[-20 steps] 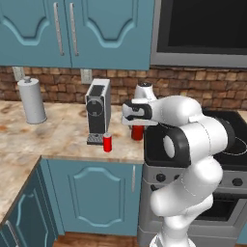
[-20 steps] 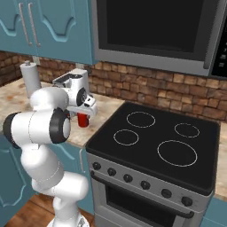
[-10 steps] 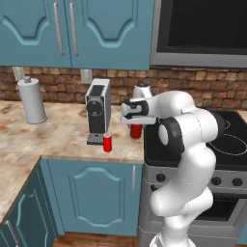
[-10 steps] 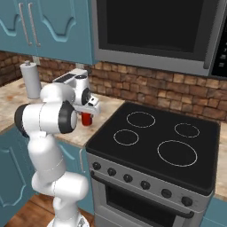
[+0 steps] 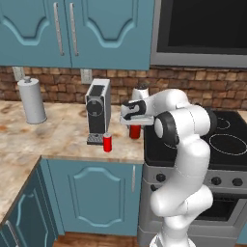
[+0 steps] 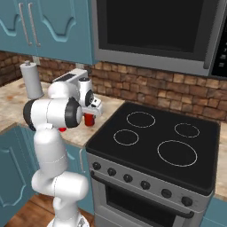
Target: Four empty soda cans are scattered around the kitchen. Gather all the cans and cluster them next to the stove for recycling.
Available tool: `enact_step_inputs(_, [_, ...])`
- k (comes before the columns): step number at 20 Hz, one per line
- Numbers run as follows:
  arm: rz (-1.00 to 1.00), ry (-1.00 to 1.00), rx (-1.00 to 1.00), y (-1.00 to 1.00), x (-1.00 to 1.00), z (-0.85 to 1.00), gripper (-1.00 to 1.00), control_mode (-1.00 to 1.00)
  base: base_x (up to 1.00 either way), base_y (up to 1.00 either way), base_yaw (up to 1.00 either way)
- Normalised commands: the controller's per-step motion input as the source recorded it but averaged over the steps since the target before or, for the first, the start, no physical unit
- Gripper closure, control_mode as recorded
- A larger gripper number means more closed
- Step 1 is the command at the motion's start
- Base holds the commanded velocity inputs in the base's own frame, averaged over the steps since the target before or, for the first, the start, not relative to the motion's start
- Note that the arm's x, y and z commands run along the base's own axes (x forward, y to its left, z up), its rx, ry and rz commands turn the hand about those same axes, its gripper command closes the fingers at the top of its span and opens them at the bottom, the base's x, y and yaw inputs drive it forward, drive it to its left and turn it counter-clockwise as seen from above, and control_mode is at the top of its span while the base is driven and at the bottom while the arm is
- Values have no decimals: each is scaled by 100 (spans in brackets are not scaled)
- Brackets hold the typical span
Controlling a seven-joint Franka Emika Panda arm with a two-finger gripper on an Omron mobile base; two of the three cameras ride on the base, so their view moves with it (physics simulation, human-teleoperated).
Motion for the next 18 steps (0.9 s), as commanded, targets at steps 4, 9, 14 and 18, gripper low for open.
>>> enact_step_inputs(4, [0, 0, 0, 0, 23, -21, 100, -100, 0, 0, 0])
enact_step_inputs(9, [0, -3, 0, 0, 17, -18, 100, -100, 0, 0, 0])
enact_step_inputs(14, [0, -7, -1, 0, 10, -18, 100, -100, 0, 0, 0])
enact_step_inputs(18, [0, -2, 0, 0, 12, -17, 100, -100, 0, 0, 0])
